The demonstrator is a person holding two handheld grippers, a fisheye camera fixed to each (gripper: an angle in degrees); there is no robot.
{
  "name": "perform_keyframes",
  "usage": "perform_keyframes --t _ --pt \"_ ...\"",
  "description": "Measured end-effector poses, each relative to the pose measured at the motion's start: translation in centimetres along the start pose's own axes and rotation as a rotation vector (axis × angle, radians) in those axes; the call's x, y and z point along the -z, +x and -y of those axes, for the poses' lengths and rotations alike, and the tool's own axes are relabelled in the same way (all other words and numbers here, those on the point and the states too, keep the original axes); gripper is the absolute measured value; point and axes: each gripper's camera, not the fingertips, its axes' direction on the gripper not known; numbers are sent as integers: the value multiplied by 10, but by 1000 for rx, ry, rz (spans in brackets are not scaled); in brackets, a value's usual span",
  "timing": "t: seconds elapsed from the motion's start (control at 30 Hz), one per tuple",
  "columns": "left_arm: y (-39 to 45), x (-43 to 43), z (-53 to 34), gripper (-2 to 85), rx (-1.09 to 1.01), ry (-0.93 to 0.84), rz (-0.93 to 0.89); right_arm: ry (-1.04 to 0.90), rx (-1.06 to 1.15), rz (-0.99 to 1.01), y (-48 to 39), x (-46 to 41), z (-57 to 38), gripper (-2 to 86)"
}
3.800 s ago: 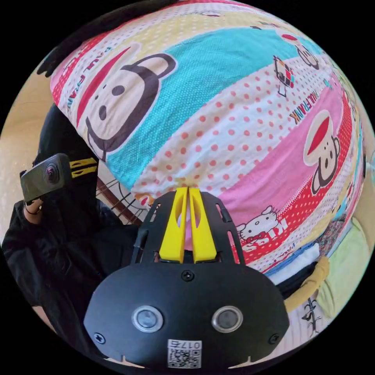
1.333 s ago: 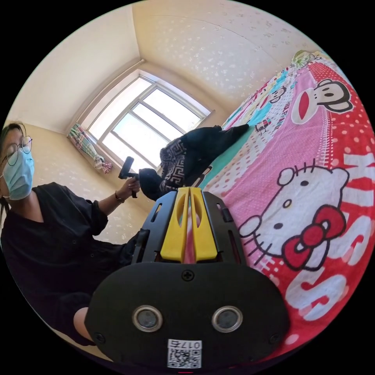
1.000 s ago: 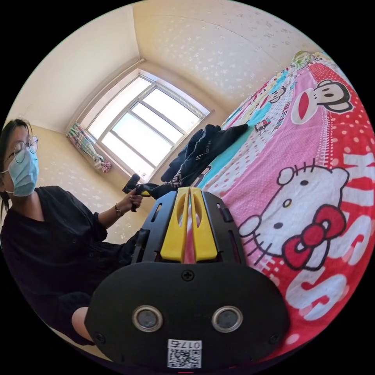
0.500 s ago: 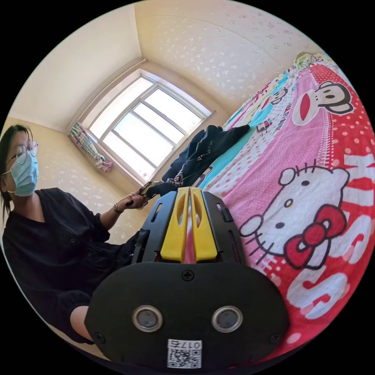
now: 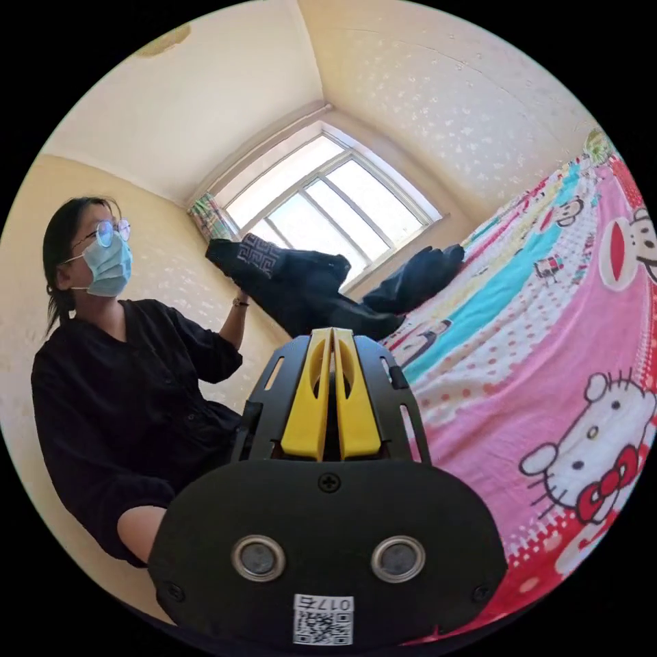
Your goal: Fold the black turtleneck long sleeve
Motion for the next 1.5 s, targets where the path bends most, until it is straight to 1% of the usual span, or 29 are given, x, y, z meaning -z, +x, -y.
perform_keyframes --t 0.07,0.13,0.17,0.2,0.27,0.37,0.47,0.53,0.57,0.67,0.73,0.83,0.9,0.93,1.0,1.03,1.07,1.1,1.13,1.2,1.23,1.3,1.33,1.37,1.4,1.43,1.5 --pt "3 11 -10 -9 33 34 -62 -30 74 33 -17 -19 9 36" --pt "1 11 -26 -9 74 57 -180 -94 137 57 -35 -45 21 58" --pt "0 4 -38 -9 99 71 -279 -154 163 75 -46 -65 29 72" --pt "1 -4 -50 -9 135 75 -335 -209 181 97 -57 -86 36 84" --pt "8 -13 -66 -9 164 90 -366 -258 206 140 -73 -114 46 97" --pt "22 -22 -87 -9 174 134 -481 -259 271 236 -96 -153 54 131" --pt "40 -31 -104 -9 206 184 -551 -227 231 323 -96 -180 56 170" --pt "55 -37 -110 -9 218 163 -527 -204 179 393 -87 -191 55 200" --pt "65 -42 -113 -9 224 142 -509 -189 137 462 -79 -198 53 223" --pt "84 -60 -126 -8 270 87 -545 -196 1 633 -55 -218 43 236" --pt "91 -73 -135 -8 307 43 -556 -232 -77 710 -42 -235 36 234" --pt "98 -89 -151 -8 351 -23 -516 -361 -203 903 -32 -277 23 215" --pt "96 -98 -164 -9 383 -36 -523 -442 -286 1045 -32 -313 13 180" --pt "95 -99 -168 -9 393 -33 -529 -442 -299 1074 -33 -321 12 169" --pt "90 -104 -179 -9 425 -15 -553 -378 -315 1218 -33 -336 15 81" --pt "89 -105 -181 -9 429 -10 -556 -358 -311 1269 -33 -336 18 61" --pt "88 -104 -183 -9 432 1 -550 -326 -286 1364 -34 -332 26 37" --pt "89 -103 -184 -9 431 11 -530 -287 -247 1389 -36 -321 37 29" --pt "91 -101 -183 -9 427 12 -517 -269 -220 1365 -38 -312 44 26" --pt "98 -95 -178 -9 395 -7 -442 -227 -101 1174 -47 -265 77 19" --pt "100 -93 -176 -9 384 -13 -413 -211 -74 1122 -50 -250 87 18" --pt "114 -81 -173 -9 345 -7 -294 -102 18 889 -69 -184 128 15" --pt "118 -78 -173 -9 329 -1 -270 -76 43 821 -77 -167 138 14" --pt "127 -72 -171 -9 293 0 -216 -19 104 699 -98 -133 156 13" --pt "136 -66 -170 -9 251 -7 -134 51 178 607 -124 -103 174 12" --pt "140 -64 -170 -9 231 -11 -79 86 218 570 -137 -90 182 12" --pt "144 -61 -170 -9 214 -34 120 173 329 469 -194 -53 220 11"
